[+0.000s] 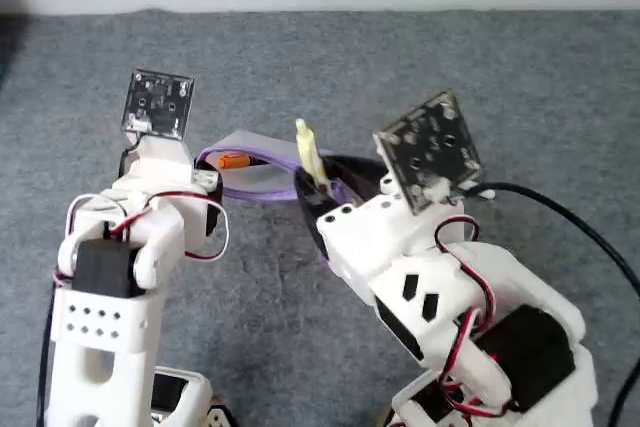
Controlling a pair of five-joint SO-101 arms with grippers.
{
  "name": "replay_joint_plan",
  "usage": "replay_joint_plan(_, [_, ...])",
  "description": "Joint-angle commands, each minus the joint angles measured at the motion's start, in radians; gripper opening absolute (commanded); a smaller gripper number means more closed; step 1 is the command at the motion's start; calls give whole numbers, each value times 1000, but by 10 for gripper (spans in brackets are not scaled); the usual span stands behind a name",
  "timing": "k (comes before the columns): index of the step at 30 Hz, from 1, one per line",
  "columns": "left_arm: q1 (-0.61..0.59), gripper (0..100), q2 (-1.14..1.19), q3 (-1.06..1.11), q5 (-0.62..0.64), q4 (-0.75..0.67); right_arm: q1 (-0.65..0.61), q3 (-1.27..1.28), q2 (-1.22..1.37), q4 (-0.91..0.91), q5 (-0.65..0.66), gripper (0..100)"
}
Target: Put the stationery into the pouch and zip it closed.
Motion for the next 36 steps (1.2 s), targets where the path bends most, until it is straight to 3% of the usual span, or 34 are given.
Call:
replay_joint_plan(1, [0, 11, 61, -102, 21, 43, -38, 18, -12, -191, -18, 8])
replay_joint_plan(9, [0, 11, 117, -145, 21, 57, -94, 192, -10, -602, -9, 8])
replay_joint_plan(18, [-6, 11, 117, -143, 21, 60, -93, 555, -8, -1090, 149, 8])
replay_joint_plan(29, [-8, 11, 117, -143, 21, 60, -30, 669, -18, -1087, 147, 13])
replay_joint_plan(36, [-8, 11, 117, -143, 21, 60, -12, 657, -19, -964, 147, 170])
